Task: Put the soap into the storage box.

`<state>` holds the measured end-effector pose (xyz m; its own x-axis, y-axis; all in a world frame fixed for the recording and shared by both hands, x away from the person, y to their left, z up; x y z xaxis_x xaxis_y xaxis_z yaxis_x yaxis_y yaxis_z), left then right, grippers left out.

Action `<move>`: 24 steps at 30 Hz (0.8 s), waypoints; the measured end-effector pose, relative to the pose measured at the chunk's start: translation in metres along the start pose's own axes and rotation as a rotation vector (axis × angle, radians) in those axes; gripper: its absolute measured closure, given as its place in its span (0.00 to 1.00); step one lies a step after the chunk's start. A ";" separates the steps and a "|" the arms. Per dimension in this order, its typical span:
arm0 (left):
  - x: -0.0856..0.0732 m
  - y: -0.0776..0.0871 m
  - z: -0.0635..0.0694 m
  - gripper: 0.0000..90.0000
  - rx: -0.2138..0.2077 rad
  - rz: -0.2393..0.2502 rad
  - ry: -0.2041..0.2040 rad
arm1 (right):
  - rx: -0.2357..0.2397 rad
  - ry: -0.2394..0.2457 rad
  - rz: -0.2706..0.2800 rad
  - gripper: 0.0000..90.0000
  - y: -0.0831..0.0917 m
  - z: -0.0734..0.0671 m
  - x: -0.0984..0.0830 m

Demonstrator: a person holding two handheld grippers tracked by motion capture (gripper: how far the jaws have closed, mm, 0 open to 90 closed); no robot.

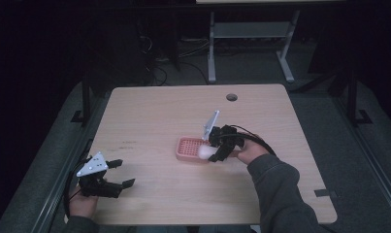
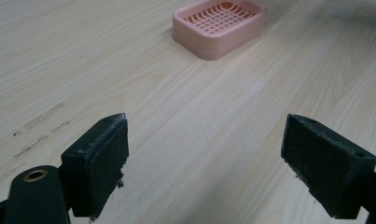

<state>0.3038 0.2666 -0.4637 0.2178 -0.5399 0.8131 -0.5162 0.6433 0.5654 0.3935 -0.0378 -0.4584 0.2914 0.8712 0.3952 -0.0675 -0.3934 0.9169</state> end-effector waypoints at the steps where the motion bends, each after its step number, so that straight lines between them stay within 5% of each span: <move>1: 0.000 -0.001 0.001 0.16 -0.001 0.000 -0.001 | 0.003 -0.002 0.001 0.55 -0.001 0.002 0.003; 24: 0.001 0.001 0.000 0.16 0.000 0.006 0.003 | 0.020 0.025 -0.007 0.55 -0.009 0.012 0.038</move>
<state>0.3039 0.2671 -0.4628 0.2174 -0.5344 0.8168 -0.5171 0.6467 0.5607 0.4167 -0.0049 -0.4524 0.2674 0.8809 0.3906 -0.0468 -0.3930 0.9184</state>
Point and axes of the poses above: each handheld gripper's, and its own axes: y roughly backward along the jaws, x roughly out of its top, z roughly to its right, the point moved 8 cm from there along -y, roughly forward along the jaws, and after that the axes turned 11 degrees about -y, right-handed, at the moved point
